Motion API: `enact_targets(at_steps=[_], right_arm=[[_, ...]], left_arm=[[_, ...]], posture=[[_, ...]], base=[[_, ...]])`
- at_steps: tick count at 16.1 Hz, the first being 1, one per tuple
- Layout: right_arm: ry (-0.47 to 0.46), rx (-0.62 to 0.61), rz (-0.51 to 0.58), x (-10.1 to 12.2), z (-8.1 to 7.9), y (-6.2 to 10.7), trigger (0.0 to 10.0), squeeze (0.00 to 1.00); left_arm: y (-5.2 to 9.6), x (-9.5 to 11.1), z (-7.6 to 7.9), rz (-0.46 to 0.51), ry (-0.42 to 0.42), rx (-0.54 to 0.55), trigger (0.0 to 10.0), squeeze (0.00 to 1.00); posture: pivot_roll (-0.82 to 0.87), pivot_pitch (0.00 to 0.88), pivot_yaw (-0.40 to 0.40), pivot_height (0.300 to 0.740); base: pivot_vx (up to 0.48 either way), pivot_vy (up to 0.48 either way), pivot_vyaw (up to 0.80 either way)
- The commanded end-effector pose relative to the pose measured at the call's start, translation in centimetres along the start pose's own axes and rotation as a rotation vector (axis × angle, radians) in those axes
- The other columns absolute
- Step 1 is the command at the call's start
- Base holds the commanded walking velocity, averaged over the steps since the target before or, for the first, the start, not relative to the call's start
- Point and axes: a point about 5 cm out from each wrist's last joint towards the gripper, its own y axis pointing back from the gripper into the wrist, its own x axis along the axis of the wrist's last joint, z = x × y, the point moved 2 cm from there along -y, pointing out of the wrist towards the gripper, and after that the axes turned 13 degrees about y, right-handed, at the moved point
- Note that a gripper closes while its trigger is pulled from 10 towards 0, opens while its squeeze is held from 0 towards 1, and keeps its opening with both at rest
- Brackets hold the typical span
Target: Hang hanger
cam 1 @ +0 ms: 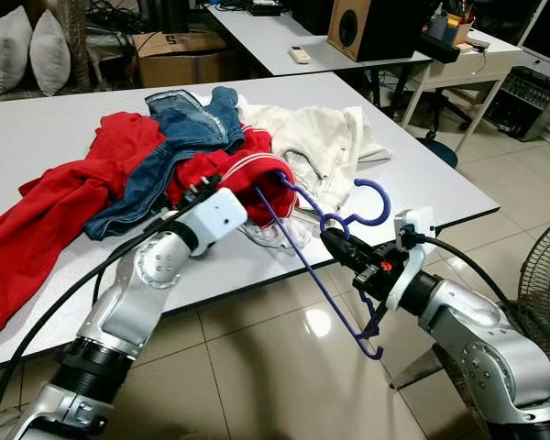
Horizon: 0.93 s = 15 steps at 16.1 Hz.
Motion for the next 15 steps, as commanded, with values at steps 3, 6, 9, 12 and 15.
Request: enact_targets(at_steps=[3,6,9,12,15], right_arm=[[-0.008,0.008,0.022,0.7,0.3,0.1,10.0,0.00],[-0.012,0.015,0.025,0.8,0.1,0.0,10.0,0.00],[-0.016,0.024,0.022,0.7,-0.2,0.0,10.0,0.00],[-0.019,0.024,0.018,0.6,-0.2,0.0,10.0,0.00],[-0.020,0.013,0.020,0.6,0.0,-0.1,10.0,0.00]], left_arm=[[-0.6,0.8,-0.8,0.031,0.005,0.041,0.0,0.00],[-1.3,1.4,-0.5,0.049,0.015,0.050,0.0,0.00],[-1.5,1.4,-0.8,0.050,0.012,0.062,0.0,0.00],[-1.4,1.2,-1.3,0.042,0.007,0.054,0.0,0.00],[-1.2,0.9,-1.7,0.026,0.053,-0.016,0.0,0.00]], posture=[[-0.07,0.000,-0.082,0.740],[-0.07,0.000,-0.082,0.740],[-0.07,0.000,-0.082,0.740],[-0.07,0.000,-0.075,0.740],[-0.07,0.000,-0.075,0.740]], base=[[0.000,0.000,0.00],[0.000,0.000,0.00],[0.000,0.000,0.00],[0.000,0.000,0.00],[0.000,0.000,0.00]])
